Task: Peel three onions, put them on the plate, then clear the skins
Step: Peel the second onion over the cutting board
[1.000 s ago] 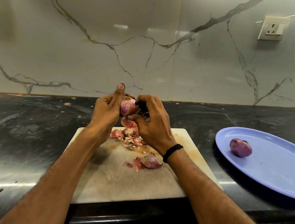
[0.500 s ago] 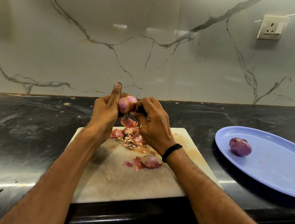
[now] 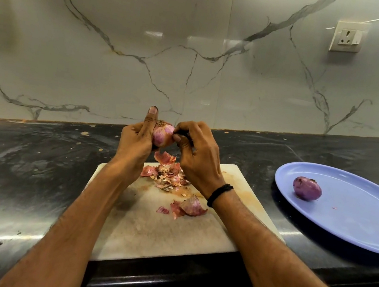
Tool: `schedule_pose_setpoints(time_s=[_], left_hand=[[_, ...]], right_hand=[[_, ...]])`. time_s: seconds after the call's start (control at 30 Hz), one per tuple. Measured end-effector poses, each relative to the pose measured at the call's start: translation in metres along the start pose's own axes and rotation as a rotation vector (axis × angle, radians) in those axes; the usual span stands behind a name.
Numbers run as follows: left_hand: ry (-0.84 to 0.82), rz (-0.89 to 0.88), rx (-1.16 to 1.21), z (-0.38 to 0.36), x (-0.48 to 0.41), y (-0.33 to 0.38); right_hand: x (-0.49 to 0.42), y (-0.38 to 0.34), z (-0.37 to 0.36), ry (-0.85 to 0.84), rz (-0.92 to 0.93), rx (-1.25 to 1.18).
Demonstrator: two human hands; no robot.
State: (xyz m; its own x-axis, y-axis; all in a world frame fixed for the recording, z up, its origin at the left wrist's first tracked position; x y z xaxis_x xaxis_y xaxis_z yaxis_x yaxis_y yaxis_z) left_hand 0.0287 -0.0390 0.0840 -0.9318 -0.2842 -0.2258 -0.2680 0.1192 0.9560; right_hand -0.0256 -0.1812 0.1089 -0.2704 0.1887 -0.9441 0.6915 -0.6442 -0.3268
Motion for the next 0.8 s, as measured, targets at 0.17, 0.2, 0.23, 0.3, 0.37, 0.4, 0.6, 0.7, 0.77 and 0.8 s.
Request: schedule_pose_setpoints(time_s=[0.17,0.2,0.23,0.3,0.37,0.4,0.6,0.7,0.77,0.8], left_hand=[[0.004,0.013,-0.014,-0.002,0.000,-0.002],[0.003,0.028,-0.008,-0.002,0.000,-0.003],[-0.004,0.042,0.003,-0.003,0.001,-0.004],[-0.018,0.065,0.024,-0.006,0.004,-0.004],[-0.009,0.084,0.036,-0.006,0.007,-0.004],[-0.006,0.102,0.047,-0.007,0.008,-0.005],[0.080,0.238,0.147,0.002,0.003,-0.012],[0.063,0.248,0.151,0.001,0.001,-0.013],[0.021,0.249,0.146,-0.002,0.003,-0.013],[-0.007,0.244,0.142,-0.004,0.003,-0.013]], right_hand=[[0.000,-0.001,0.000,0.006,0.021,0.037],[0.000,-0.001,0.000,0.003,0.022,0.042],[0.000,-0.001,-0.001,0.000,0.021,0.047],[0.001,-0.001,-0.002,-0.007,0.011,0.057],[0.001,0.000,-0.003,-0.014,0.005,0.058],[0.002,-0.001,-0.004,-0.018,0.004,0.055],[0.000,0.004,0.000,-0.003,-0.059,0.035],[0.000,-0.001,-0.001,-0.048,-0.078,-0.040],[0.003,-0.003,-0.005,-0.094,-0.079,-0.075],[0.004,-0.004,-0.006,-0.105,-0.069,-0.078]])
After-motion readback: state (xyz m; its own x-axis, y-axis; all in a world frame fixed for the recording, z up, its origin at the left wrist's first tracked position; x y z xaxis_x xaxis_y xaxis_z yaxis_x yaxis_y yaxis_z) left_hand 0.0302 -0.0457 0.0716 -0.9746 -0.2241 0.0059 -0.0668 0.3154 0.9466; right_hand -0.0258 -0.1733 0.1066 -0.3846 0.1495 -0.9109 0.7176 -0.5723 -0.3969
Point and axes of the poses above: each hand's wrist, its own x-axis away from the middle knuckle, its own z-axis out of the back of the hand, y = z × x, the point moved 9 cm from there along -x, towards the middle knuckle, and after that the axes turned 14 degrees about y, right-handed, at the moved point
